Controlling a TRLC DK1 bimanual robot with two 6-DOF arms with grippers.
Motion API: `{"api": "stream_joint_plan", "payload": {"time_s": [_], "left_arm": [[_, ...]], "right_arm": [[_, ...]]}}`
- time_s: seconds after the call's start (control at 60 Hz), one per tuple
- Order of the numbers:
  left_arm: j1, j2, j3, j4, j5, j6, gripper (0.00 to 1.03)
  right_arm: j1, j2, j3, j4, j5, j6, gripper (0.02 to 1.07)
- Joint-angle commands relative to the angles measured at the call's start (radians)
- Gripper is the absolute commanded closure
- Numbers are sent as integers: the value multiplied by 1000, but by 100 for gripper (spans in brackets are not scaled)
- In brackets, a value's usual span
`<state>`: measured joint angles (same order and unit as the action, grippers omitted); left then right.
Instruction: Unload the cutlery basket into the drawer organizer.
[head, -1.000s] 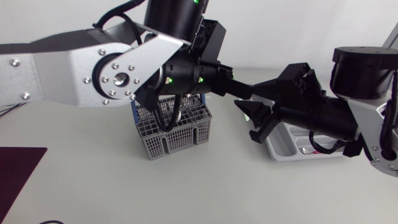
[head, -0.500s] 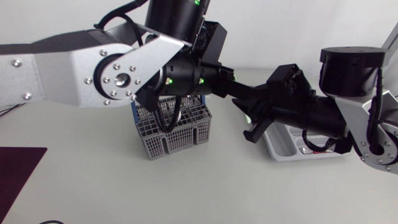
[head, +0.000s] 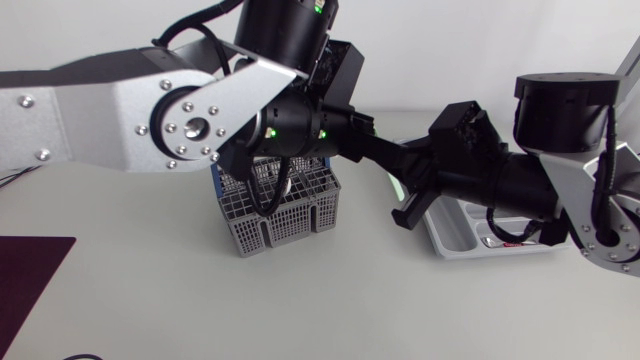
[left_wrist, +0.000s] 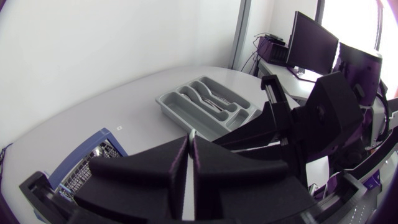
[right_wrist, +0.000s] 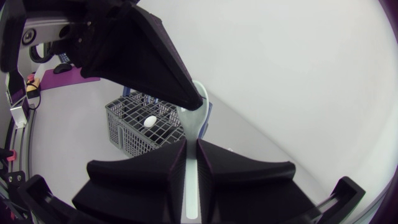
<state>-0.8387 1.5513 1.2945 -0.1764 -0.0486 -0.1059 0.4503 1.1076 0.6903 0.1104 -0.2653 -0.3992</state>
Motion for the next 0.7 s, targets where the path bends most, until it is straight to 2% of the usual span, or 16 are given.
{"api": "stream_joint_plan", "payload": {"time_s": [0.0,0.05,0.083,0.167,0.233,0.283,0.367,0.583,0.683], "left_arm": [[-5,13,-1,5,12,-23,97],[-8,13,2,2,12,-23,96],[-8,12,5,2,12,-23,92],[-3,6,14,0,12,-23,70],[7,-3,31,-11,12,-23,45],[18,-11,49,-26,12,-23,31],[47,-31,72,-41,10,-21,18],[145,-85,117,-95,10,-3,16],[184,-99,115,-121,12,20,16]], "right_arm": [[18,15,20,-20,-32,-3,100],[19,12,17,-26,-34,-4,100],[21,12,18,-35,-37,-7,100],[22,6,14,-41,-52,-9,100],[21,-3,8,-51,-64,-13,100],[18,-12,-2,-61,-77,-24,100],[-2,-25,-14,-94,-103,-50,100],[-130,-74,-61,-175,-227,-150,100],[-246,-84,-66,-256,-336,-251,100]]}}
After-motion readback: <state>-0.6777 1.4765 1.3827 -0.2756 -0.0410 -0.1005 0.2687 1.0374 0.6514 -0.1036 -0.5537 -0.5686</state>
